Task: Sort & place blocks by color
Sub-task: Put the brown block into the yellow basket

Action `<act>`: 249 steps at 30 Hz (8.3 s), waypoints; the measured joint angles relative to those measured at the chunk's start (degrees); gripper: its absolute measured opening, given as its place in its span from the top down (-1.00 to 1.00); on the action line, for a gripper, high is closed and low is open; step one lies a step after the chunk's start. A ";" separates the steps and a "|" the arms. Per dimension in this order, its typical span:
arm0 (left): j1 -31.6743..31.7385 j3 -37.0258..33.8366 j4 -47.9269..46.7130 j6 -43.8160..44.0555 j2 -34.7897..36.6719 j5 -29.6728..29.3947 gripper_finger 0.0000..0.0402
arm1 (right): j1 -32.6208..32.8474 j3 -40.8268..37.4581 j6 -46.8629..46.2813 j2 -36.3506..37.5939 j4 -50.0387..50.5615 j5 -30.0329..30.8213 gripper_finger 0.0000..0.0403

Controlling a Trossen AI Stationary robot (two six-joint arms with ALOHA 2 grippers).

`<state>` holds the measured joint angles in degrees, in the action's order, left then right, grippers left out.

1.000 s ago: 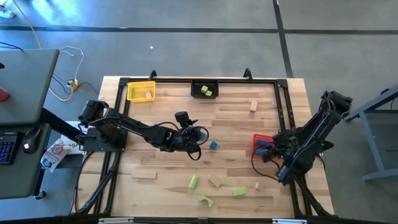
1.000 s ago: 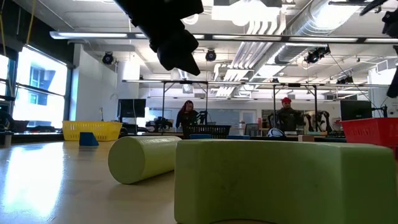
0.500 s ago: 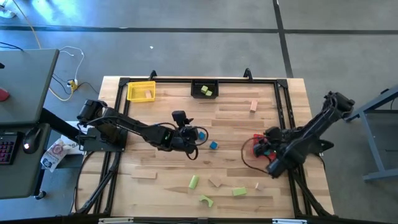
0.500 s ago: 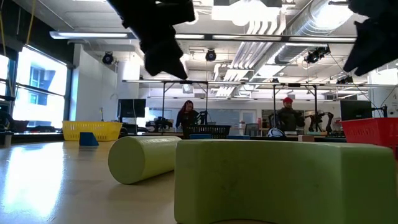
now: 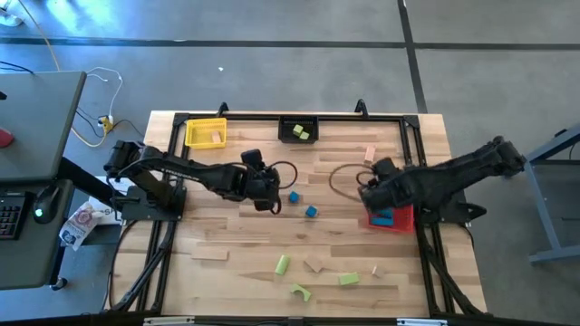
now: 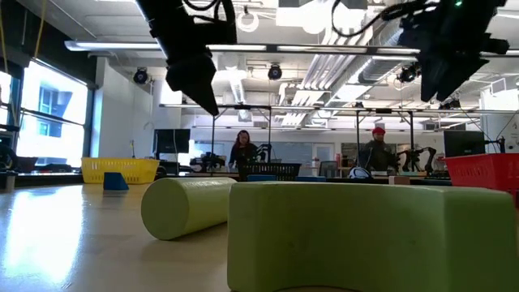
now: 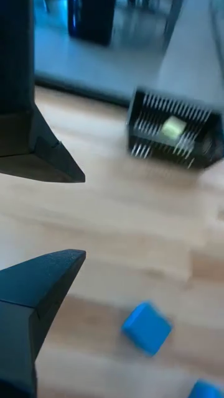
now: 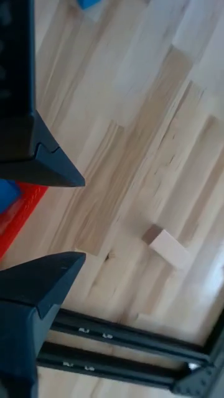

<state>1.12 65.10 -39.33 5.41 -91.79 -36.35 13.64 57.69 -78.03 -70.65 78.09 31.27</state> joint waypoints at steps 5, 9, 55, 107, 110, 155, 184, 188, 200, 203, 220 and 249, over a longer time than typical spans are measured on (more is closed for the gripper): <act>2.84 -0.02 -0.52 -1.87 0.13 11.48 0.14 | -11.16 -0.02 12.96 1.02 -5.26 -4.71 0.18; 4.28 -0.02 -0.52 -4.18 0.13 16.31 0.14 | -19.99 -0.02 22.81 1.00 -12.44 -9.20 0.18; 5.19 -0.02 -0.30 -7.60 0.07 18.33 0.14 | -51.81 -0.11 21.26 -17.27 -20.80 -25.86 0.18; 5.21 -0.02 -0.26 -7.60 0.07 18.22 0.14 | -50.30 -0.02 39.57 -27.76 -27.53 -33.39 0.50; 5.23 -0.02 -0.26 -7.60 0.07 18.22 0.14 | -47.60 -0.02 39.76 -26.28 -27.77 -33.50 0.50; 3.62 0.00 15.79 -10.09 0.07 28.58 -0.19 | -12.47 0.00 59.61 -16.24 -59.98 -38.13 0.50; 1.01 0.00 26.10 -3.96 0.07 37.42 0.06 | -6.08 0.00 69.08 -16.24 -70.39 -30.25 0.50; 1.01 0.00 26.28 -4.16 0.07 37.74 0.31 | -6.08 0.00 69.07 -16.24 -70.35 -30.34 0.48; 0.99 0.00 22.63 -7.16 0.07 34.63 0.49 | -5.90 0.00 69.06 -16.24 -67.73 -30.76 -0.02; 0.88 0.04 18.52 -7.30 0.07 29.79 0.48 | -5.35 0.02 67.96 -16.22 -65.27 -30.77 -0.12; 5.94 0.02 -10.01 -0.19 0.07 2.41 0.48 | 1.20 0.02 62.17 -16.22 -58.60 -29.42 -0.21; 40.08 -0.02 -28.39 5.84 0.07 -7.83 0.47 | 4.54 0.02 59.88 -16.22 -58.61 -24.72 -0.21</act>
<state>41.19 65.08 -67.72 11.24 -91.72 -44.18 18.17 57.71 -18.15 -86.87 19.49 6.55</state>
